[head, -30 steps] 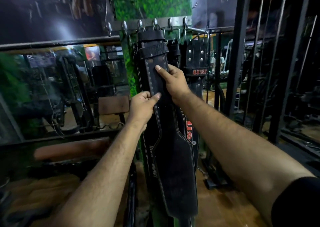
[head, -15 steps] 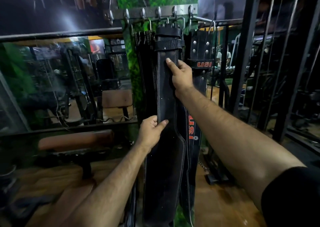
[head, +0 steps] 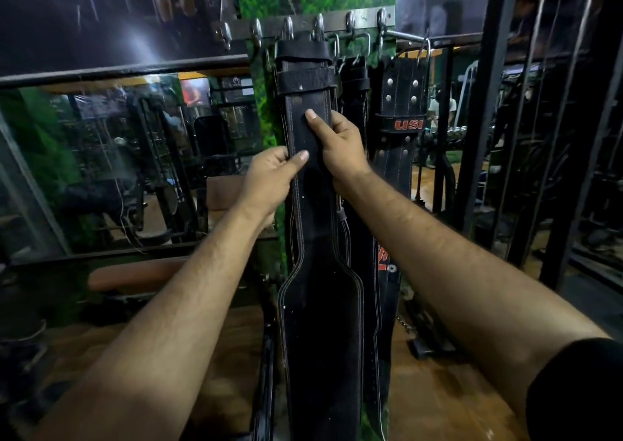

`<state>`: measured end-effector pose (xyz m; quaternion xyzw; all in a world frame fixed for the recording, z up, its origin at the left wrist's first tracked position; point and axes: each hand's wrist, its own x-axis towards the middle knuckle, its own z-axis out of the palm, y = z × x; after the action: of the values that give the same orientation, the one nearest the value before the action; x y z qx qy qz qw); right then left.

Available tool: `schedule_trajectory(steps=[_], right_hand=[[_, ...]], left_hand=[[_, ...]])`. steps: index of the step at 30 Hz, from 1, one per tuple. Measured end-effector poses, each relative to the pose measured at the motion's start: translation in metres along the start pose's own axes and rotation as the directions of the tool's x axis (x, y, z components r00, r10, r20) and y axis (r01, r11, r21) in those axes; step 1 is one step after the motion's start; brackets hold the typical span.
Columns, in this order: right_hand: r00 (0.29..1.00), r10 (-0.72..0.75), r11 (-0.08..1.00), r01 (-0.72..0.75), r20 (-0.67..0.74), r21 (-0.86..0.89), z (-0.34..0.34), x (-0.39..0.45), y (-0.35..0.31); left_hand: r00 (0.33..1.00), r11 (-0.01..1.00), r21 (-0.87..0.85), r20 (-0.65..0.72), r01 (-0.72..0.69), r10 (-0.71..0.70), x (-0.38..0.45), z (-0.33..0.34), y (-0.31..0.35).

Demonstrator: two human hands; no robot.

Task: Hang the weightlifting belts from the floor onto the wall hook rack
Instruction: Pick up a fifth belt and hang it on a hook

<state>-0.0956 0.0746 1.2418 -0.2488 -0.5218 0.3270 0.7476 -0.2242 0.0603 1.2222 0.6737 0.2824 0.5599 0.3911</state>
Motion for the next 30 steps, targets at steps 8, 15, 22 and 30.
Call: schedule_trajectory(steps=[8, 15, 22, 30], right_hand=[[0.992, -0.113, 0.993, 0.111, -0.054, -0.034, 0.007, 0.013, -0.009], [0.990, -0.116, 0.990, 0.109, -0.080, -0.091, 0.005, 0.003, 0.016], [0.998, -0.060, 0.994, 0.062, 0.017, -0.085, 0.011, -0.002, 0.016], [0.978, -0.113, 0.962, 0.151, 0.172, -0.229, 0.017, -0.021, 0.034]], left_hand=[[0.996, 0.999, 0.033, -0.087, 0.003, 0.000, -0.044, 0.017, -0.065], [0.988, 0.962, 0.234, 0.025, 0.143, -0.153, -0.079, -0.004, -0.126], [0.972, 0.973, -0.039, 0.080, 0.226, -0.222, -0.009, -0.044, -0.042], [0.987, 0.947, -0.320, -0.146, 0.009, -0.059, 0.032, -0.029, 0.016]])
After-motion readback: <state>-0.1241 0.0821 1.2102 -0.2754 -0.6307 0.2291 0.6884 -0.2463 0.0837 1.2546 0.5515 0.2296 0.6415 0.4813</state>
